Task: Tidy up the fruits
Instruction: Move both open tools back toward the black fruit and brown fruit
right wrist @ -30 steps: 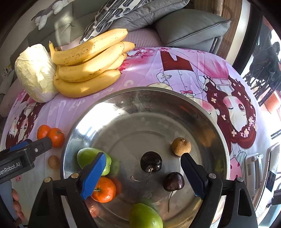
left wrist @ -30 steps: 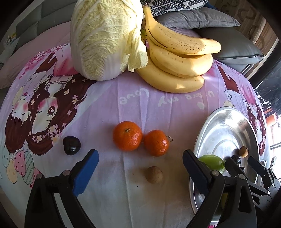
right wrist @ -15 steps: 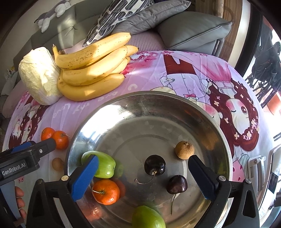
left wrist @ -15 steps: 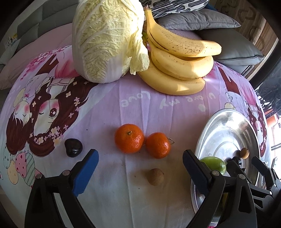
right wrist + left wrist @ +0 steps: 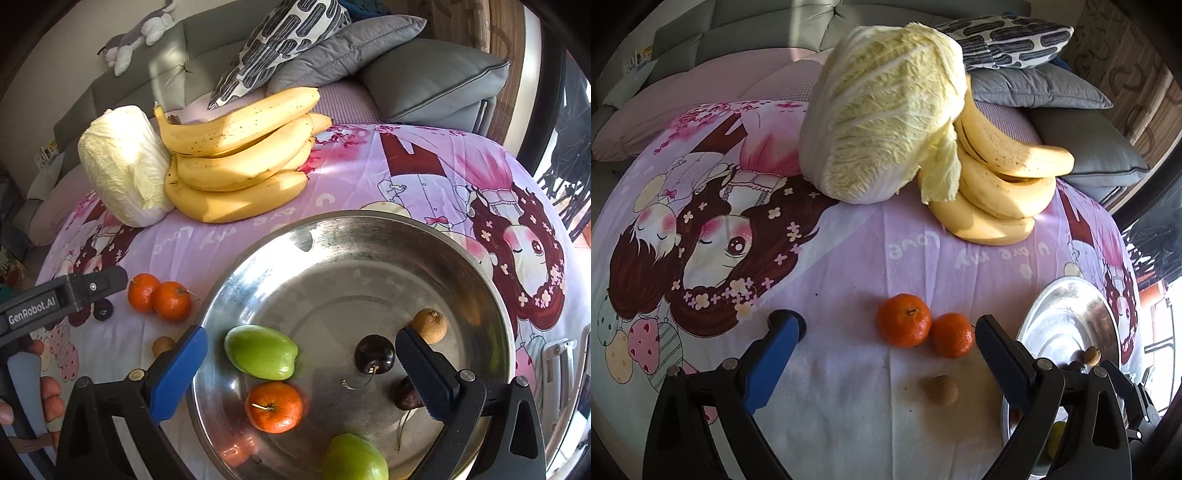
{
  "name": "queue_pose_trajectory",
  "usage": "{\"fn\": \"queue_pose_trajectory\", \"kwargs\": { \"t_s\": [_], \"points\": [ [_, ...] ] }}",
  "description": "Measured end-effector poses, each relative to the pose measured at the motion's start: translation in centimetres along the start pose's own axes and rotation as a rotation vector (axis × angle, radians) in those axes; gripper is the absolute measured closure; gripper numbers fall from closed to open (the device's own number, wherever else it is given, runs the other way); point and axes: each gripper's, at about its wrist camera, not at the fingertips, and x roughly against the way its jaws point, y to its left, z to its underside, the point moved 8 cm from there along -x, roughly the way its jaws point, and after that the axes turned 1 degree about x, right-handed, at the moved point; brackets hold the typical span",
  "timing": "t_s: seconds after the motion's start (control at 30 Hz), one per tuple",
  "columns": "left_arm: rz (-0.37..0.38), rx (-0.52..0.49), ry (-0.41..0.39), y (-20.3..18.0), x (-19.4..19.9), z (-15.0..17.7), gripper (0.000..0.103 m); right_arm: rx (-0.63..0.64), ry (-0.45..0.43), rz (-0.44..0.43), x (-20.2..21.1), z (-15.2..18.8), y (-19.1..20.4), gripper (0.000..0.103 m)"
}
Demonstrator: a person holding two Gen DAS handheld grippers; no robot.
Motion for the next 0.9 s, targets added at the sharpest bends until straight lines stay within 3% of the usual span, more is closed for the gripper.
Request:
{"fn": "queue_pose_trajectory", "kwargs": {
  "t_s": [0.33,0.43,0.63,0.83,0.9],
  "points": [
    [-0.005,0.125,-0.033,4.5,1.0,-1.3,0.006,0.146,-0.007,-0.034,-0.2,0.4,4.6,0.0],
    [-0.04,0.137,-0.039,6.3,1.4,-1.7,0.006,0.188,-0.011,-0.061,-0.1,0.6,6.3,0.0],
    [-0.086,0.195,0.003,9.3,1.1,-1.3,0.006,0.254,-0.009,-0.088,-0.4,1.1,9.0,0.0],
    [-0.057,0.199,0.054,9.0,-0.6,-0.8,0.007,0.262,-0.031,-0.096,-0.6,0.6,9.9,0.002],
    [-0.034,0.203,0.079,8.7,-1.3,-0.5,0.012,0.262,-0.04,-0.106,-0.6,0.1,10.1,0.008]
  ]
}}
